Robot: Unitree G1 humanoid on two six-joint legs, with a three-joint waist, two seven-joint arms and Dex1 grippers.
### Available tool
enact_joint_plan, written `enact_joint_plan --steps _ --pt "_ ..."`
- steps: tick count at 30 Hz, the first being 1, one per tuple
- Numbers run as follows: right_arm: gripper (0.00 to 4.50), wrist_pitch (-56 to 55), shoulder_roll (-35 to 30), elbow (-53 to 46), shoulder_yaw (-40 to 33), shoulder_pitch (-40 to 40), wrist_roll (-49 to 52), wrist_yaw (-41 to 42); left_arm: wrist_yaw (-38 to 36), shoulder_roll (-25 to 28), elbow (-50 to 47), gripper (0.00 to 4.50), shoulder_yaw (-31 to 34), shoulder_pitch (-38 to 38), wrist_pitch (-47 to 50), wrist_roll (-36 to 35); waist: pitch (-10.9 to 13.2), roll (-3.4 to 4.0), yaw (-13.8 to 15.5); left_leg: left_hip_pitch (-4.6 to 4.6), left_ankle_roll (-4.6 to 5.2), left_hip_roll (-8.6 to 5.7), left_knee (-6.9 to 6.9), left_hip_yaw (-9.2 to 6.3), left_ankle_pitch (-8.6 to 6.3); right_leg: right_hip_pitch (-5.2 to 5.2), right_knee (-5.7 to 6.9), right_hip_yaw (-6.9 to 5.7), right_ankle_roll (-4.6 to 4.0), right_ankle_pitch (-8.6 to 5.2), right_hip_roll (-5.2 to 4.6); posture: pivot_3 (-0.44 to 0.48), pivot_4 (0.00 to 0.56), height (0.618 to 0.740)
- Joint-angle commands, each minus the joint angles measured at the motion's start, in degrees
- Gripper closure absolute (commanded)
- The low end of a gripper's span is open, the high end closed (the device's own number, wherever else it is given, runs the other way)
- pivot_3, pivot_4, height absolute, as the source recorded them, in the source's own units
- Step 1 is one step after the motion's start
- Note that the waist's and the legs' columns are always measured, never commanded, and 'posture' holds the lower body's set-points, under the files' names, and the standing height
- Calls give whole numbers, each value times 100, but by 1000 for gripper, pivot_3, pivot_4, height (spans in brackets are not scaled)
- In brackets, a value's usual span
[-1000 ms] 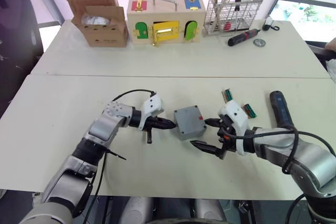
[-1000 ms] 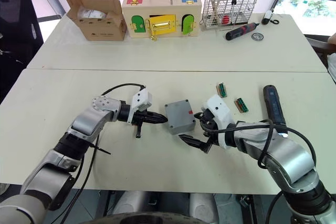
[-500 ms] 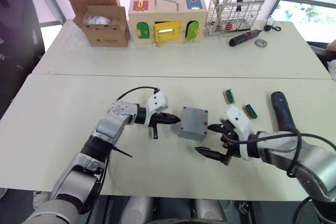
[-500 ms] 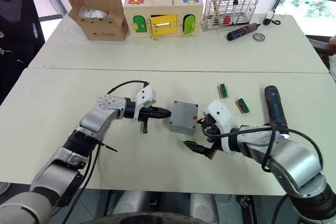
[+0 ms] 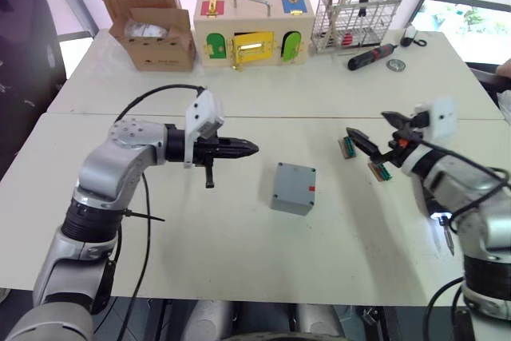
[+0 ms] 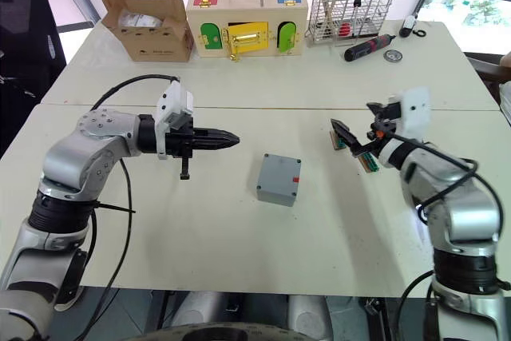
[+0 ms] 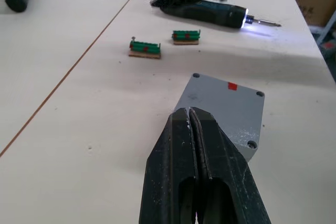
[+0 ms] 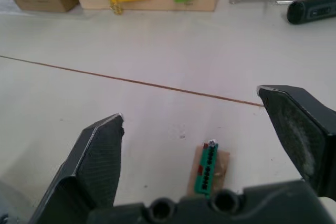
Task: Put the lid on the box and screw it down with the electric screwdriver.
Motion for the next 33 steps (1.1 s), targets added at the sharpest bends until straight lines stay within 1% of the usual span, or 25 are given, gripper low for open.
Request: enact_joint_plan --steps 1,4,6,8,19,31,32,33 --pt "21 -612 152 397 84 -260 -276 -29 186 37 -281 4500 90 -17 79 -116 0 1 -2 0 -1 0 0 0 1 0 0 0 0 0 0 0 150 737" --pt "691 -943 320 959 269 -405 -454 11 296 -6 -309 4500 -34 15 33 -55 0 0 -8 0 -1 1 0 0 1 0 0 0 0 0 2 0 150 737" --pt "1332 -1076 364 1184 357 -420 -515 115 348 -7 -315 4500 -95 47 13 -19 0 0 -2 1 -1 1 0 0 1 1 0 0 0 0 2 0 150 737" --pt "1878 -1169 380 1364 395 -412 -595 133 382 24 -353 4500 -113 95 30 -39 0 1 -4 1 -1 1 0 -2 1 0 1 -1 0 0 2 0 150 737" --pt "1878 -1477 579 1949 380 -472 -760 61 514 38 -448 4500 -178 213 59 -77 0 1 -15 1 -2 1 -2 -2 1 -1 0 0 0 0 2 0 150 737" --pt "1878 -1766 757 2208 279 -625 -770 -27 483 99 -550 4500 -296 297 56 -19 0 1 -20 1 -2 2 -2 -2 1 -1 0 0 0 0 3 0 150 737" --pt "2393 -1819 768 2214 266 -629 -771 -33 471 125 -546 4500 -330 311 27 28 0 1 -19 1 -2 2 -2 -2 1 -1 0 0 0 0 3 0 150 737" --pt "2472 -1816 773 2216 261 -633 -771 -50 444 169 -543 4500 -380 338 -33 94 0 1 -21 1 -2 1 -2 -2 1 -1 0 0 0 0 2 0 150 737"
